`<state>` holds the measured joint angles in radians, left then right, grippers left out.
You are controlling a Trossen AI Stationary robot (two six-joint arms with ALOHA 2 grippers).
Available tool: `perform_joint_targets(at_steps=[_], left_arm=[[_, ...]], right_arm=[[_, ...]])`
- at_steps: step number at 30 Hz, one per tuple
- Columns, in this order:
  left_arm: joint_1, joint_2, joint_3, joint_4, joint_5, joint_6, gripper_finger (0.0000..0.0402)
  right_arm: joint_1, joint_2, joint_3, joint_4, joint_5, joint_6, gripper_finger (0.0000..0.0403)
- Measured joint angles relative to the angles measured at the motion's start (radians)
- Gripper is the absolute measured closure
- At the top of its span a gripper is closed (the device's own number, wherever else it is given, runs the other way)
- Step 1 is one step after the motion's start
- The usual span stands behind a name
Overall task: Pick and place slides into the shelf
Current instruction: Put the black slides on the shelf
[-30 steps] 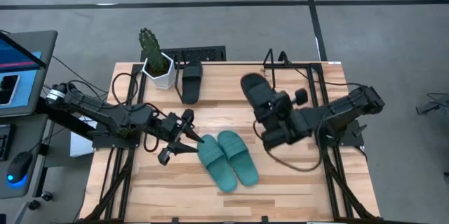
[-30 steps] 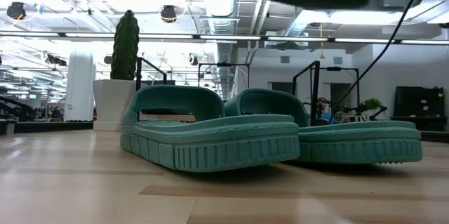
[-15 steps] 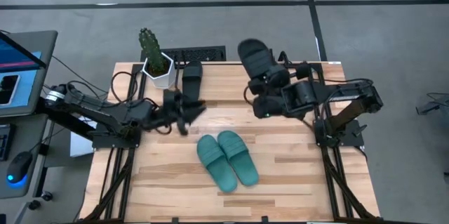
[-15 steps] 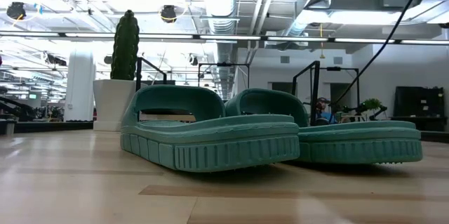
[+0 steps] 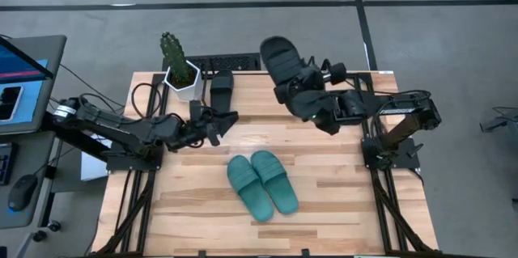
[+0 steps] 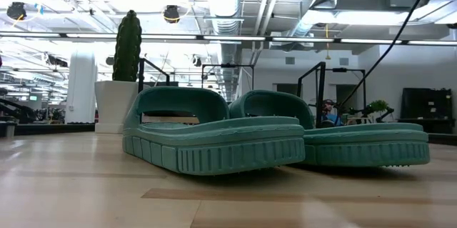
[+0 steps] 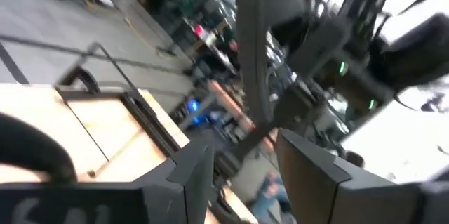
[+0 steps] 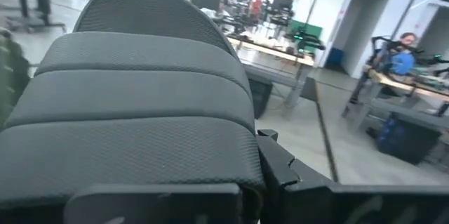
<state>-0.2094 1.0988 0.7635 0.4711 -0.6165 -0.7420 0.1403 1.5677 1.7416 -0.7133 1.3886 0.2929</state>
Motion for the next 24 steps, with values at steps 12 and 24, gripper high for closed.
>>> perform_joint_targets(at_steps=[12, 24], left_arm=[[0.023, 0.017, 0.02, -0.028, 0.161, 0.237, 0.0258], [-0.196, 0.06, 0.326, -0.497, -0.218, 0.944, 0.0258]], right_arm=[[-0.035, 0.009, 0.0, 0.457, -0.111, -0.373, 0.0403], [-0.103, 0.009, 0.0, 0.424, -0.181, -0.326, 0.0403]])
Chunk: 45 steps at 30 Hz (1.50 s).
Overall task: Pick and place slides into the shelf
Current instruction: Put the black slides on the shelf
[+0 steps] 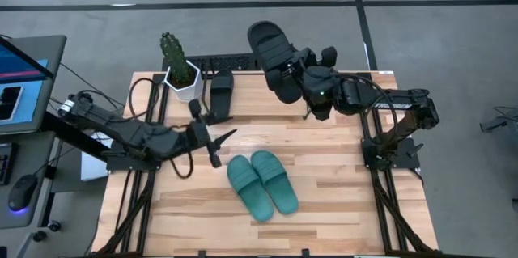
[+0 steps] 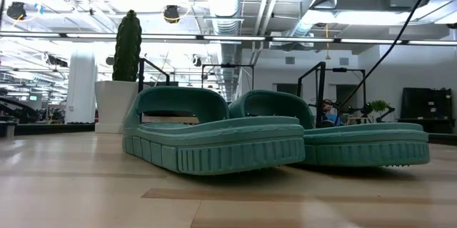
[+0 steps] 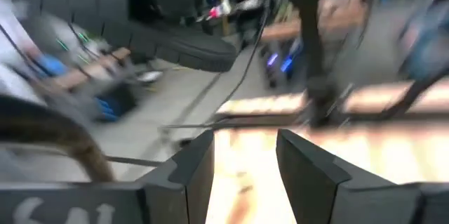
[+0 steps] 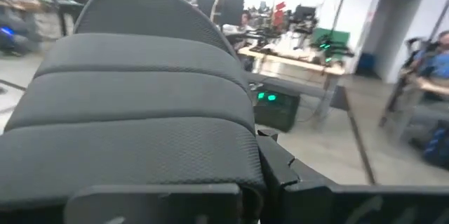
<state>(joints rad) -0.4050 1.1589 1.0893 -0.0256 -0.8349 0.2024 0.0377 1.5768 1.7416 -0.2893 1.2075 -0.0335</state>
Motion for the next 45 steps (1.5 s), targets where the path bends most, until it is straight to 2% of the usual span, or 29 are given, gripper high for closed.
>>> perform_joint_targets(at_steps=[5, 8, 11, 14, 16, 18, 25, 32, 35, 45], left_arm=[[-0.083, 0.116, 0.102, -0.024, -0.272, 0.437, 0.0258], [-0.093, 0.208, 0.151, -0.019, -0.427, 0.666, 0.0258], [-0.081, 0.298, 0.187, 0.004, -0.503, 0.834, 0.0258], [-0.062, 0.384, 0.22, 0.013, -0.543, 0.883, 0.0258], [-0.051, 0.408, 0.237, 0.011, -0.56, 0.892, 0.0258], [-0.044, 0.422, 0.263, 0.021, -0.563, 0.921, 0.0258], [-0.043, 0.437, 0.323, 0.041, -0.509, 1.023, 0.0258], [-0.044, 0.446, 0.354, 0.047, -0.447, 1.063, 0.0258], [-0.043, 0.447, 0.354, 0.047, -0.417, 1.063, 0.0258], [-0.002, 0.447, 0.354, 0.027, -0.478, 1.101, 0.0258]], right_arm=[[-0.029, 0.0, 0.0, -0.056, -0.067, 0.139, 0.0403], [-0.036, 0.02, 0.002, -0.059, -0.082, 0.203, 0.0403], [-0.035, 0.051, -0.001, -0.044, -0.092, 0.216, 0.0403], [-0.034, 0.071, -0.002, -0.02, -0.118, 0.218, 0.0403], [-0.03, 0.104, 0.004, 0.025, -0.114, 0.218, 0.0403], [-0.029, 0.112, -0.003, 0.001, -0.128, 0.207, 0.0403], [-0.04, 0.166, 0.001, 0.113, -0.134, 0.122, 0.0403], [-0.038, 0.196, -0.001, 0.283, -0.164, -0.023, 0.0403], [-0.037, 0.196, 0.0, 0.3, -0.178, -0.027, 0.0403], [-0.025, 0.196, 0.0, 0.361, -0.186, -0.031, 0.0399]])
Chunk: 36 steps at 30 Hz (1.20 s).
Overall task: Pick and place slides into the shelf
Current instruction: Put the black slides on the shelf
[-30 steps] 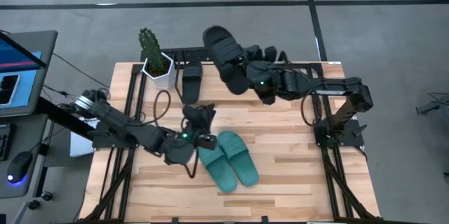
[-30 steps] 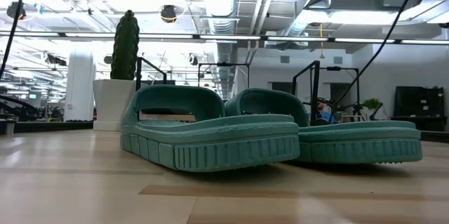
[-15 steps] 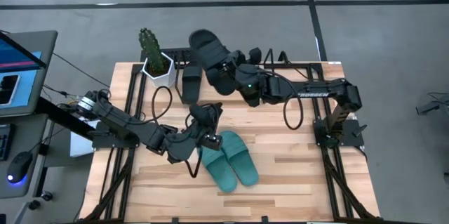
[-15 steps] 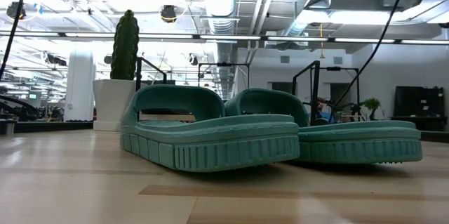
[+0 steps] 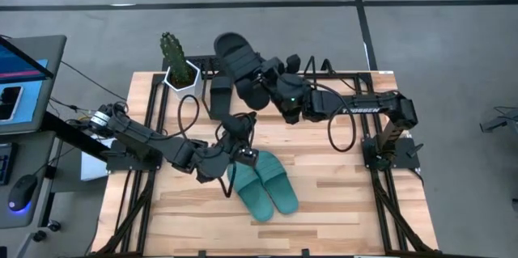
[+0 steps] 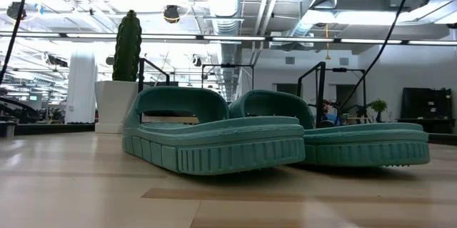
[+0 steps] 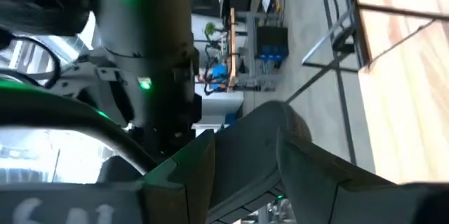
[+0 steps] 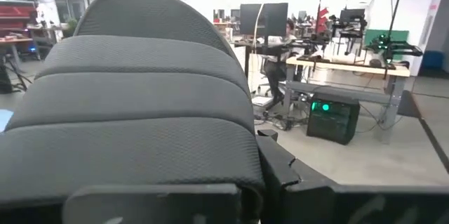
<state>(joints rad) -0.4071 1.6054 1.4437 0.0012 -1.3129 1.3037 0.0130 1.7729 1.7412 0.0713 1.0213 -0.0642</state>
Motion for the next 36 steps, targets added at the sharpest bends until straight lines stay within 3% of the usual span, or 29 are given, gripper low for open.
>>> perform_joint_targets(at_steps=[8, 16, 20, 29, 36], left_arm=[[0.011, 0.0, 0.0, -0.26, -0.003, -0.032, 0.0258], [0.009, 0.0, -0.001, -0.301, -0.005, -0.037, 0.0258], [0.009, 0.0, -0.001, -0.379, -0.011, -0.039, 0.0258], [-0.019, -0.014, -0.001, -0.381, -0.035, -0.039, 0.0258], [-0.066, -0.019, 0.13, -0.496, -0.031, -0.051, 0.0258]], right_arm=[[0.032, 0.0, 0.0, 0.056, 0.005, -0.102, 0.04], [0.035, 0.0, 0.0, 0.052, 0.026, -0.114, 0.0399], [0.04, 0.0, 0.0, 0.053, 0.033, -0.185, 0.0399], [0.068, -0.013, 0.0, 0.042, 0.054, -0.305, 0.04], [0.105, -0.042, 0.0, 0.062, 0.005, -0.304, 0.04]])
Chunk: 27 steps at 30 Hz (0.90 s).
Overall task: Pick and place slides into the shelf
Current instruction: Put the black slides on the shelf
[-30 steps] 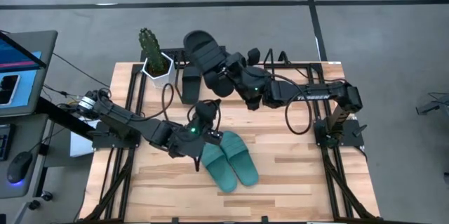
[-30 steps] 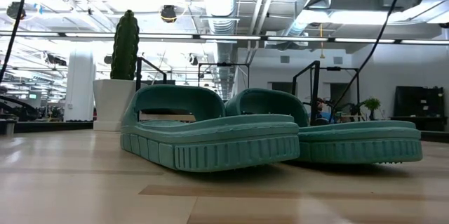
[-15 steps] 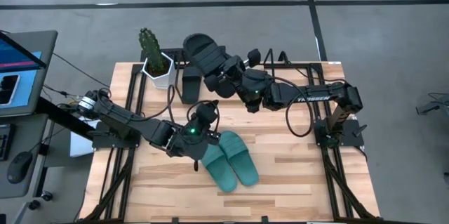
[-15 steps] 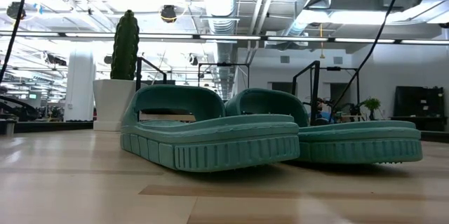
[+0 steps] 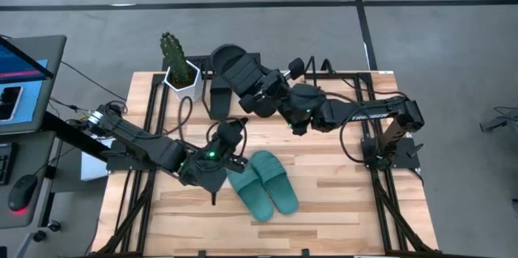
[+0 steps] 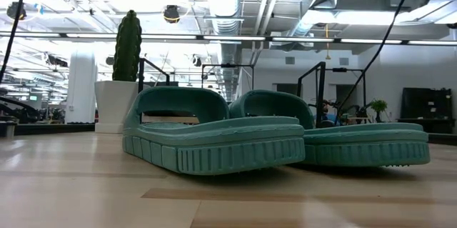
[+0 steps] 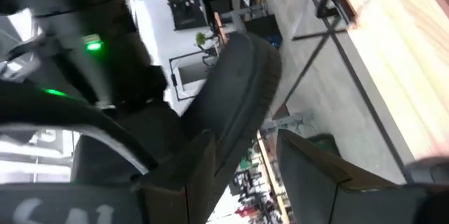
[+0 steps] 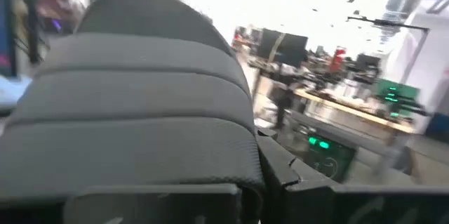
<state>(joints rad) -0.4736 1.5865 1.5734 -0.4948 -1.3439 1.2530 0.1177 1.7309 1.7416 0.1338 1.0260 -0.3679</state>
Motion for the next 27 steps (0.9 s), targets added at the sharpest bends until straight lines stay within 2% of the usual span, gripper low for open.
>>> perform_joint_targets(at_steps=[8, 11, 15, 18, 21, 24, 27], left_arm=[[-0.028, 0.0, 0.119, -0.134, -0.004, -0.046, 0.0258], [-0.044, 0.001, 0.152, -0.136, -0.015, -0.07, 0.0258], [-0.066, 0.002, 0.223, -0.132, -0.083, -0.163, 0.0258], [-0.066, 0.002, 0.284, -0.042, -0.164, -0.26, 0.0258], [-0.019, 0.0, 0.349, 0.048, -0.209, -0.383, 0.0258], [0.061, -0.002, 0.391, 0.062, -0.138, -0.495, 0.0258], [0.126, 0.003, 0.421, 0.061, -0.108, -0.506, 0.0258]], right_arm=[[0.041, -0.017, 0.0, 0.051, -0.028, -0.049, 0.04], [0.058, -0.018, 0.0, 0.054, 0.019, -0.108, 0.04], [0.056, -0.02, 0.0, 0.054, 0.076, -0.138, 0.0399], [0.042, -0.02, 0.0, 0.064, 0.116, -0.138, 0.04], [0.028, -0.02, 0.0, 0.101, 0.131, -0.138, 0.04], [0.017, -0.02, 0.0, 0.119, 0.133, -0.138, 0.04], [0.02, -0.02, 0.0, 0.106, 0.172, -0.165, 0.04]])
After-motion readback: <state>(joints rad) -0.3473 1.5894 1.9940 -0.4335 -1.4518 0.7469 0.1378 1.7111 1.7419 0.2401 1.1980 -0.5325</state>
